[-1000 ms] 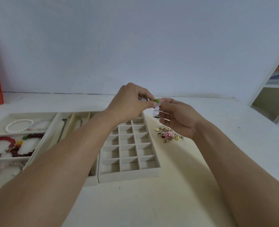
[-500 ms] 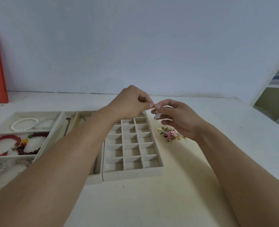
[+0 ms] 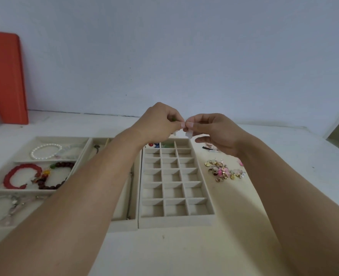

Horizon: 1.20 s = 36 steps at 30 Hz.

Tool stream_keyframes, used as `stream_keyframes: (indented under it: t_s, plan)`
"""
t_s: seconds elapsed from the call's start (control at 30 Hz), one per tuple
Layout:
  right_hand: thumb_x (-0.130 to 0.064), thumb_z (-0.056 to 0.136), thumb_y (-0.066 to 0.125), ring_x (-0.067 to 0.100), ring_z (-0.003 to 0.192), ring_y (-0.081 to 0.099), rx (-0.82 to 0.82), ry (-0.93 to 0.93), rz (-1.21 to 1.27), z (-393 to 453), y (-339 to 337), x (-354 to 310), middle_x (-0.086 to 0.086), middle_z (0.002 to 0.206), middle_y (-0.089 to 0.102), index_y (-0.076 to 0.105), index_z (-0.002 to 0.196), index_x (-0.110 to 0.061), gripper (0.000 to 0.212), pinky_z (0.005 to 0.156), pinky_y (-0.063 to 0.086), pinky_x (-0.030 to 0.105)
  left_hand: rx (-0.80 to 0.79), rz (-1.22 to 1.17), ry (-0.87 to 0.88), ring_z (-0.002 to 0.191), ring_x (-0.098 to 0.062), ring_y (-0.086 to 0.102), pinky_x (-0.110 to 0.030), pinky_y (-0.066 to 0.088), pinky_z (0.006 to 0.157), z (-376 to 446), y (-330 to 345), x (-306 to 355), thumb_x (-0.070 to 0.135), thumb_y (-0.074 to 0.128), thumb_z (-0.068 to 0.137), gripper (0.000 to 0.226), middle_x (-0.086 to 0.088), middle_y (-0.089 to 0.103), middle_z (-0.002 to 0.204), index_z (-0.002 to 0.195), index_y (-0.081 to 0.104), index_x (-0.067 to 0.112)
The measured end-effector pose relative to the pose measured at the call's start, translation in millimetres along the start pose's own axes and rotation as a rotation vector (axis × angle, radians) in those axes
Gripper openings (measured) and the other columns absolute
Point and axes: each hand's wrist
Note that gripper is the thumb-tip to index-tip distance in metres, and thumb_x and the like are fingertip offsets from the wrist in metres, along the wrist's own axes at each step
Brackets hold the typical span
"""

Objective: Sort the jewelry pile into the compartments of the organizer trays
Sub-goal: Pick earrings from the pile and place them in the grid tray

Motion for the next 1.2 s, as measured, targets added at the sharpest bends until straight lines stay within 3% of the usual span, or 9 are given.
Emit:
stream_keyframes:
  t_s: [0.13, 0.23, 0.33, 0.4, 0.53, 0.77, 0.97, 1.1, 1.2]
  plan:
    - [-0.023, 0.088, 0.077, 0.010, 0.082, 0.069, 0.097, -0.049, -0.225, 15.8, 1.4, -4.6, 0.004, 0.088, 0.078, 0.078, 0.096, -0.013, 0.013, 0.077, 0.054, 0.025, 0.043, 0.046, -0.075, 0.063, -0.010, 0.061, -0.021, 0.045, 0.054, 2.1, -3.7, -8.2, 0.027, 0.068, 0.094, 0.009, 0.005, 0.069, 0.079, 0.089, 0.076, 0.026]
    - [-0.024, 0.087, 0.078, 0.009, 0.074, 0.066, 0.083, -0.012, -0.417, 21.7, 5.2, -1.5, 0.001, 0.079, 0.078, 0.079, 0.091, -0.019, 0.007, 0.057, 0.049, 0.018, 0.065, 0.060, -0.113, 0.055, -0.015, 0.056, -0.021, 0.042, 0.053, 3.6, -6.0, -12.5, 0.028, 0.070, 0.092, 0.008, 0.005, 0.067, 0.076, 0.085, 0.075, 0.028]
    - [-0.022, 0.087, 0.077, 0.016, 0.063, 0.060, 0.007, 0.023, -0.544, 25.4, 10.1, 2.2, -0.003, 0.076, 0.077, 0.077, 0.092, -0.020, 0.005, 0.055, 0.049, 0.028, 0.086, 0.050, -0.122, 0.053, -0.012, 0.055, -0.021, 0.040, 0.053, 4.4, -8.7, -12.5, 0.027, 0.071, 0.090, 0.006, 0.007, 0.066, 0.074, 0.086, 0.075, 0.027]
    - [-0.024, 0.086, 0.078, 0.014, 0.051, 0.047, -0.008, 0.037, -0.618, 27.3, 11.6, 5.4, -0.006, 0.075, 0.077, 0.074, 0.092, -0.021, 0.008, 0.047, 0.038, 0.025, 0.091, 0.040, -0.121, 0.053, -0.009, 0.054, -0.021, 0.040, 0.054, 4.8, -8.9, -12.0, 0.026, 0.071, 0.090, 0.006, 0.007, 0.067, 0.076, 0.088, 0.076, 0.025]
    - [-0.024, 0.083, 0.081, 0.010, 0.059, 0.055, -0.004, 0.025, -0.740, 32.3, 14.8, 12.3, -0.005, 0.081, 0.076, 0.071, 0.088, -0.023, 0.011, 0.048, 0.040, 0.018, 0.088, 0.040, -0.120, 0.054, -0.007, 0.052, -0.020, 0.039, 0.053, 4.7, -8.9, -11.4, 0.025, 0.072, 0.090, 0.005, 0.005, 0.067, 0.080, 0.090, 0.076, 0.023]
    - [-0.019, 0.085, 0.079, -0.009, 0.053, 0.054, 0.012, -0.036, -0.807, 35.6, 20.0, 21.3, -0.008, 0.079, 0.071, 0.074, 0.086, -0.024, 0.007, 0.047, 0.034, 0.004, 0.093, 0.048, -0.115, 0.041, -0.002, 0.048, -0.018, 0.039, 0.048, 5.0, -10.4, -9.2, 0.025, 0.072, 0.090, 0.006, -0.003, 0.072, 0.084, 0.091, 0.077, 0.022]
    - [-0.026, 0.080, 0.084, 0.011, 0.058, 0.049, 0.046, -0.077, -0.820, 38.2, 21.2, 20.7, -0.001, 0.075, 0.062, 0.079, 0.081, -0.031, 0.007, 0.044, 0.035, 0.011, 0.091, 0.072, -0.110, 0.036, 0.003, 0.048, -0.016, 0.036, 0.045, 5.8, -11.3, -8.1, 0.027, 0.072, 0.090, 0.007, 0.001, 0.071, 0.083, 0.092, 0.076, 0.022]
    - [-0.028, 0.079, 0.085, 0.009, 0.053, 0.047, 0.068, -0.024, -0.798, 40.7, 21.2, 21.5, -0.013, 0.050, 0.056, 0.078, 0.076, -0.036, 0.011, 0.053, 0.038, 0.022, 0.087, 0.070, -0.109, 0.034, 0.002, 0.047, -0.017, 0.036, 0.046, 5.5, -11.8, -7.9, 0.027, 0.073, 0.090, 0.006, 0.000, 0.071, 0.083, 0.092, 0.076, 0.022]
    - [-0.030, 0.079, 0.085, 0.008, 0.053, 0.050, 0.096, 0.001, -0.804, 41.7, 21.8, 22.5, -0.017, 0.049, 0.060, 0.078, 0.074, -0.038, 0.011, 0.055, 0.039, 0.023, 0.080, 0.068, -0.110, 0.033, 0.003, 0.047, -0.018, 0.035, 0.047, 4.7, -11.4, -7.1, 0.026, 0.073, 0.090, 0.006, 0.001, 0.070, 0.083, 0.092, 0.076, 0.022]
Point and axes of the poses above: each hand's wrist, its own z-axis towards the middle knuckle, its own y-axis out of the palm, x = y × z
